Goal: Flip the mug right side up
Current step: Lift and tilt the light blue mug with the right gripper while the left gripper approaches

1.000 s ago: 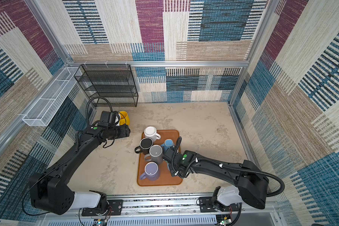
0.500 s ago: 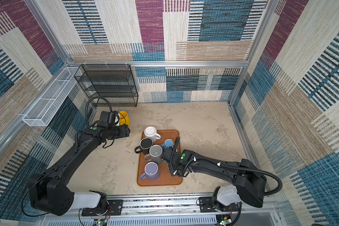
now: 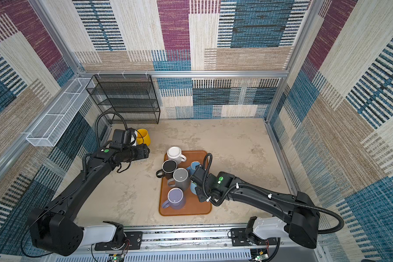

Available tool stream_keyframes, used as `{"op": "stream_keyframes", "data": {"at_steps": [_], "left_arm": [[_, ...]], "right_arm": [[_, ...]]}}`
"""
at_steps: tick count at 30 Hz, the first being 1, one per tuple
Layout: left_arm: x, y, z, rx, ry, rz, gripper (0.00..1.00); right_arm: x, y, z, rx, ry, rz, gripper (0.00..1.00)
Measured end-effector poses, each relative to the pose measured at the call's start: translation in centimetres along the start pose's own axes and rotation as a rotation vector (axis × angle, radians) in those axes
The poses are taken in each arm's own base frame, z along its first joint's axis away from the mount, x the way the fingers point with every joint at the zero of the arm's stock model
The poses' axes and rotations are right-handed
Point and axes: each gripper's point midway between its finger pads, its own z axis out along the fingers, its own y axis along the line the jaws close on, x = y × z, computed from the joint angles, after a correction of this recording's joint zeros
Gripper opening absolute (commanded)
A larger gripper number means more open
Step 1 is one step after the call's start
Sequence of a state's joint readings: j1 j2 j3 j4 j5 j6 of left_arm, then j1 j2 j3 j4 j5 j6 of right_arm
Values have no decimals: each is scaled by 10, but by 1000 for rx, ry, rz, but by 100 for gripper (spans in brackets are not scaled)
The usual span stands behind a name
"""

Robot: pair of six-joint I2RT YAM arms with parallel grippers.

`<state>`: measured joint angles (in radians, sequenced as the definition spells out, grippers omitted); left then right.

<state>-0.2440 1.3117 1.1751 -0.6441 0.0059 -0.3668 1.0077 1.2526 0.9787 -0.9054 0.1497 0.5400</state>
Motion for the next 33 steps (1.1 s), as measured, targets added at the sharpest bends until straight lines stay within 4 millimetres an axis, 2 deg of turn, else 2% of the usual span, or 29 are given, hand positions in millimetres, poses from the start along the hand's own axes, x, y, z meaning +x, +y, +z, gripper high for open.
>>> {"op": "stream_keyframes", "data": {"at_steps": [7,12,19,24,33], "left_arm": [[-1,-1,-3,4,-9,-5,74],[-1,-1,-3,4,-9,-18,74],[0,-5,-6,33,-9,-23,72],[2,-11,-7,73,-12,-23,71],[2,-34,-11,230,-54,-19,70]], "right_arm": [[-35,5,-37,-61,-126,-8,0],[-64,4,-55,-104,-224,-2,0],[-100,7,-65,-181,-341,-2,0],[-133,3,-69,-238,-452,30,0],[-176,-1,-67,-394,-591,78,0]]}}
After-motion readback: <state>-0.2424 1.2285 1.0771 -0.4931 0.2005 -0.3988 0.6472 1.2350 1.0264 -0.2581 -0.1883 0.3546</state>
